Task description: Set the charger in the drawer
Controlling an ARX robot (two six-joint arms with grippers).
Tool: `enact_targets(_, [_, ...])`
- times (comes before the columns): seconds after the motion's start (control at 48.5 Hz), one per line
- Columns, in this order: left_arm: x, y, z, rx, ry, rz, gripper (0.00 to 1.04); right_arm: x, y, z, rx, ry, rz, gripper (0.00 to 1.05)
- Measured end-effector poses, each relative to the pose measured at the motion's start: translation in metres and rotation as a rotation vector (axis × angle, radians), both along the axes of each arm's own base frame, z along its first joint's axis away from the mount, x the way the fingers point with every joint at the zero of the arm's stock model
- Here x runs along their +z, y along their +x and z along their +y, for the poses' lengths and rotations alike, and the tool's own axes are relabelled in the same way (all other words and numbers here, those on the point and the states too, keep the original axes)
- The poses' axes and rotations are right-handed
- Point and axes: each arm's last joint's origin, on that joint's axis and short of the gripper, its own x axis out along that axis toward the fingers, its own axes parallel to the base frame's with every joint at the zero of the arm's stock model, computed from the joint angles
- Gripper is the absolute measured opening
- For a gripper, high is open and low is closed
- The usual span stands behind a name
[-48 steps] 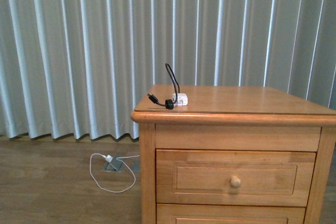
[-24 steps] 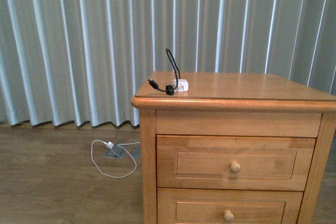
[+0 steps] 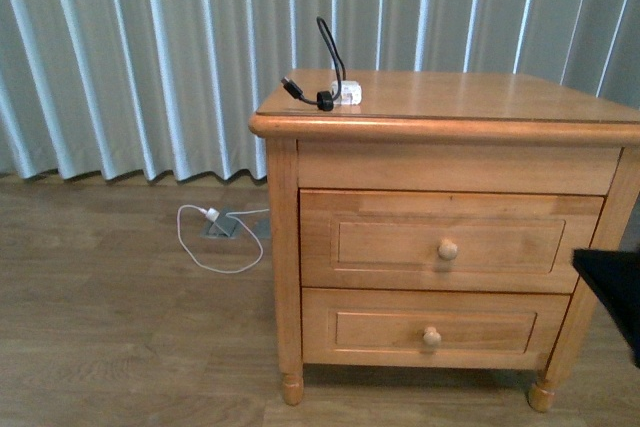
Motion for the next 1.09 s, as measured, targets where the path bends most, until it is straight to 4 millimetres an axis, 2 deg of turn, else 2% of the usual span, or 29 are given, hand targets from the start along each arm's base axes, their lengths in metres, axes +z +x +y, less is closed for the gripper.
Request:
enact_targets(0.165, [0.000, 0.000, 0.000, 0.000, 0.000, 0.000, 0.99, -0.020, 0.055, 0.026, -0.028, -0.006, 0.028, 0.96])
enact_targets(0.309, [0.000, 0.000, 0.000, 0.000, 0.000, 0.000, 0.99, -0.037, 0.092, 0.044, -0.040, -0.016, 0.053, 0.96])
enact_targets(0.68, [0.000, 0.000, 0.000, 0.000, 0.000, 0.000, 0.99, -0.077, 0.174, 0.090, -0.053, -0.047, 0.038, 0.96])
enact_targets(0.845, [0.000, 0.000, 0.000, 0.000, 0.000, 0.000, 0.99, -0.087, 0.196, 0.093, -0.066, -0.070, 0.013, 0.96])
enact_targets(1.093, [0.000, 0.000, 0.000, 0.000, 0.000, 0.000, 0.99, -0.097, 0.221, 0.076, -0.117, -0.096, 0.002, 0.96])
